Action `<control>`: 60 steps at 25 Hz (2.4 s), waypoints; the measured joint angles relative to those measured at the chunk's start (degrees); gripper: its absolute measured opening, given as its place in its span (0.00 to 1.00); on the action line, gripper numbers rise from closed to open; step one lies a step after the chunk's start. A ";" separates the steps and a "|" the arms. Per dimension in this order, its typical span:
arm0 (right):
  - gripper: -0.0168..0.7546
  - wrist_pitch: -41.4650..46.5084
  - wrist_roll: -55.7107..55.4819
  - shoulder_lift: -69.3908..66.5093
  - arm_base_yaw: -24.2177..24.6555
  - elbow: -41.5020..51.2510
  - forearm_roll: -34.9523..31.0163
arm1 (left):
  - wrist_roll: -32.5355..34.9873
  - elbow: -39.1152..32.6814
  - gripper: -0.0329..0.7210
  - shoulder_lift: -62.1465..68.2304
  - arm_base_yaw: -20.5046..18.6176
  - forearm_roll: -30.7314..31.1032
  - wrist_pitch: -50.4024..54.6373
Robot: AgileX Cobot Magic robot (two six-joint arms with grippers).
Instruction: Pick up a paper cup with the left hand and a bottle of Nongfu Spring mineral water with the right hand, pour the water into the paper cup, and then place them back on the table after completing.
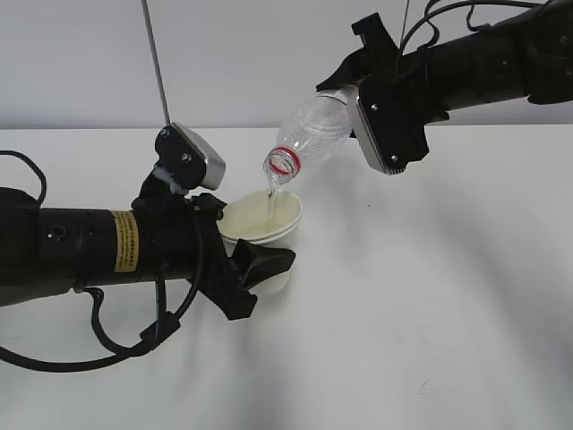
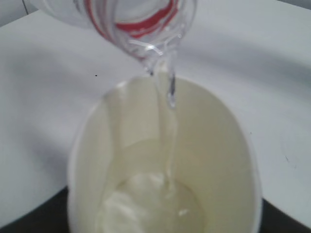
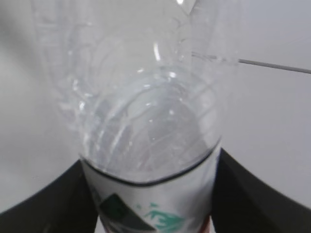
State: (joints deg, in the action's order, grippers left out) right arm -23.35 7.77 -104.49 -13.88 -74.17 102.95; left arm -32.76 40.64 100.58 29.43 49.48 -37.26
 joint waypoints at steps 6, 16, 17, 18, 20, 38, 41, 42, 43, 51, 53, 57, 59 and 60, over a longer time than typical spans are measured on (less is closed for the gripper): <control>0.60 0.00 0.09 0.00 0.00 0.00 -0.10 | 0.00 0.00 0.58 0.00 0.00 1.67 0.00; 0.60 0.12 0.26 0.00 0.00 -0.08 -0.21 | 0.00 0.00 0.58 0.00 0.00 2.15 0.00; 0.60 0.12 0.26 0.00 0.00 -0.08 -0.21 | 0.00 0.00 0.58 0.00 0.00 2.19 0.00; 0.60 0.12 0.26 0.00 0.00 -0.08 -0.21 | 0.00 0.00 0.58 0.00 0.00 2.26 0.00; 0.60 0.12 0.26 0.00 0.00 -0.08 -0.21 | 0.00 0.00 0.58 0.00 0.00 2.26 0.00; 0.60 0.15 0.37 0.00 0.00 -0.08 -0.21 | 0.00 0.00 0.58 0.00 0.00 2.28 0.00; 0.60 0.15 0.37 0.00 0.00 -0.08 -0.21 | 0.00 0.00 0.58 0.00 0.00 2.28 0.00; 0.60 0.15 -0.29 0.00 0.00 -0.08 -0.21 | 0.00 0.00 0.58 0.00 0.00 2.28 0.00; 0.60 0.15 -1.37 0.00 0.00 -0.08 -0.21 | 0.00 0.00 0.58 0.00 0.00 2.28 0.00; 0.60 0.15 -15.25 0.00 0.00 -0.08 -0.21 | 0.00 0.00 0.58 0.00 0.00 1.24 0.00; 0.60 0.15 -19.66 0.00 0.00 -0.08 -0.21 | 0.00 0.00 0.58 0.00 -0.46 -0.33 0.00; 0.60 0.15 -33.70 0.00 0.00 -0.08 -0.43 | 0.00 0.00 0.58 0.00 -3.56 -1.68 0.00; 0.60 0.15 -40.25 -0.12 0.00 -0.08 -0.43 | 0.00 0.00 0.58 0.00 -5.49 -2.19 0.00; 0.60 0.15 -43.06 -0.43 0.00 -0.21 -0.56 | 0.00 0.00 0.58 0.00 -6.43 -2.42 0.00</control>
State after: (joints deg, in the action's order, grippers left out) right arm -23.20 -35.29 -104.92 -13.88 -74.37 102.40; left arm -32.76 40.64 100.58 23.00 47.05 -37.26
